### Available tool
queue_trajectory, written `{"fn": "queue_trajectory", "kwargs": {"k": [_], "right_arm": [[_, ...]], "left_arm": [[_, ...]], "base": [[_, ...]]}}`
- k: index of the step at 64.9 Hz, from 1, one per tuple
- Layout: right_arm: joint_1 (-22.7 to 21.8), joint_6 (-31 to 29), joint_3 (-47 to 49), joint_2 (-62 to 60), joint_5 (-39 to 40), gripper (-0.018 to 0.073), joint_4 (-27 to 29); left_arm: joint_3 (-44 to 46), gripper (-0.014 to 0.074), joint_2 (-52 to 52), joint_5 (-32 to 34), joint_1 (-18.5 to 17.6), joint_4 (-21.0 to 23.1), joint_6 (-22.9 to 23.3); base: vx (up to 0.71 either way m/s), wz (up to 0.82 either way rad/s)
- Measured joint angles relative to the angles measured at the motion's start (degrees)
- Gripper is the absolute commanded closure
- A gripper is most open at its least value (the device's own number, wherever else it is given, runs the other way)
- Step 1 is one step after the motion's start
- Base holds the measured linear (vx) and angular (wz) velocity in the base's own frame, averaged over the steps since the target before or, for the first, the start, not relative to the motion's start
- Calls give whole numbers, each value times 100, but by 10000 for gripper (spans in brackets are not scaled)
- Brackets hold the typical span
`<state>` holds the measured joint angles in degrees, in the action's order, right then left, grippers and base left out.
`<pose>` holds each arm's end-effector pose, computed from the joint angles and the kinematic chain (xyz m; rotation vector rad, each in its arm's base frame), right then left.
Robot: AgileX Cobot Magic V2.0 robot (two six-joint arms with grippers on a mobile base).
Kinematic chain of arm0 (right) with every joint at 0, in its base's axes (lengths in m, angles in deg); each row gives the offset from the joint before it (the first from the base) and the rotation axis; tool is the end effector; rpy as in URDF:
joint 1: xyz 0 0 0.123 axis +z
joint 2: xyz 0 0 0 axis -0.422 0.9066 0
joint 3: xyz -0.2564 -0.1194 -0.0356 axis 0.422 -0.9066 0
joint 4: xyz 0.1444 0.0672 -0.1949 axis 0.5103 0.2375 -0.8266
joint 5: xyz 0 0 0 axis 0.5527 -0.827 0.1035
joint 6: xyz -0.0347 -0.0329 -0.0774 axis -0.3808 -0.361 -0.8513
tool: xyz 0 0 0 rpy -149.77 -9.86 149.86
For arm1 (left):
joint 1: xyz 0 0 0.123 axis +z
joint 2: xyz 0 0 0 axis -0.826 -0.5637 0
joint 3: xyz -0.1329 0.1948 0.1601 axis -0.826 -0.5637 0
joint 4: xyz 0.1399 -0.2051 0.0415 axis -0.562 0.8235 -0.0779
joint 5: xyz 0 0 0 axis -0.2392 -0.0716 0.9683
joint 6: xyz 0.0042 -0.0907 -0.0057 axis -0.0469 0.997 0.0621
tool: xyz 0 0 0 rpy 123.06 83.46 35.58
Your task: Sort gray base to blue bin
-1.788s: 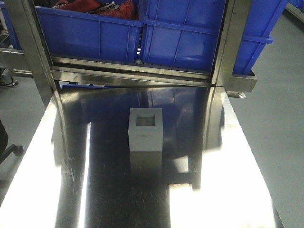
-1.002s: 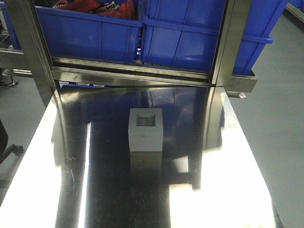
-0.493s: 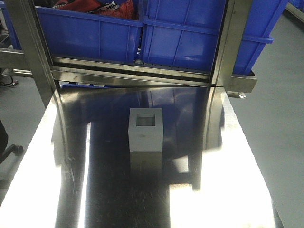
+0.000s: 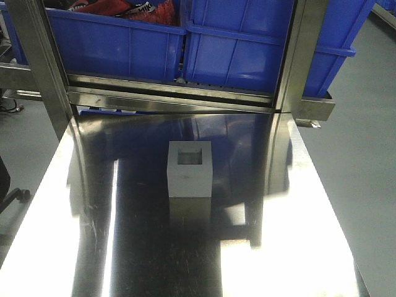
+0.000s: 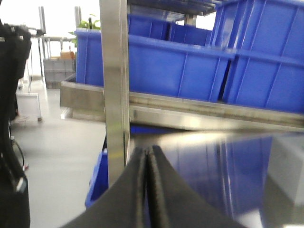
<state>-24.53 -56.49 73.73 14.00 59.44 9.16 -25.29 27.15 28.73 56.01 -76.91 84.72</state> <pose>0.0565 0.0001 0.1937 0.0188 1.5971 0.0263 0.0548 0.0004 0.2112 -0.0392 1.5274 -0.0309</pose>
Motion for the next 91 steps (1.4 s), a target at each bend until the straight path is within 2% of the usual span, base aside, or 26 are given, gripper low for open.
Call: {"fn": "queue_trajectory", "kwargs": {"k": [11,23,30,45,50,55,62,71,80,91], "right_arm": [[0,0,0,0,0,564,0],[0,0,0,0,0,564,0],[0,0,0,0,0,564,0],[0,0,0,0,0,564,0],[0,0,0,0,0,564,0],[0,0,0,0,0,564,0],[0,0,0,0,0,564,0],[0,0,0,0,0,564,0],[0,0,0,0,0,564,0],[0,0,0,0,0,564,0]], "left_arm": [[943,602,-141,-513,0,0,0],[2076,602,-1214,-1574,0,-20,-11],[2567,602,-1893,-2011,0,-97,-217],[3003,575,-2587,-2176,0,-129,-512],[3003,519,-2587,-2184,0,-129,-519],[3003,415,-2587,-2184,0,-123,-525],[3003,195,-2587,-2184,0,-15,-529],[3003,-42,-2587,-2184,0,339,-529],[3003,-118,-2587,-2131,0,506,-529],[3003,-95,-2587,-1733,0,766,-535]], "base": [[0,0],[0,0],[0,0],[0,0],[0,0],[0,0],[0,0],[0,0],[0,0],[0,0]]}}
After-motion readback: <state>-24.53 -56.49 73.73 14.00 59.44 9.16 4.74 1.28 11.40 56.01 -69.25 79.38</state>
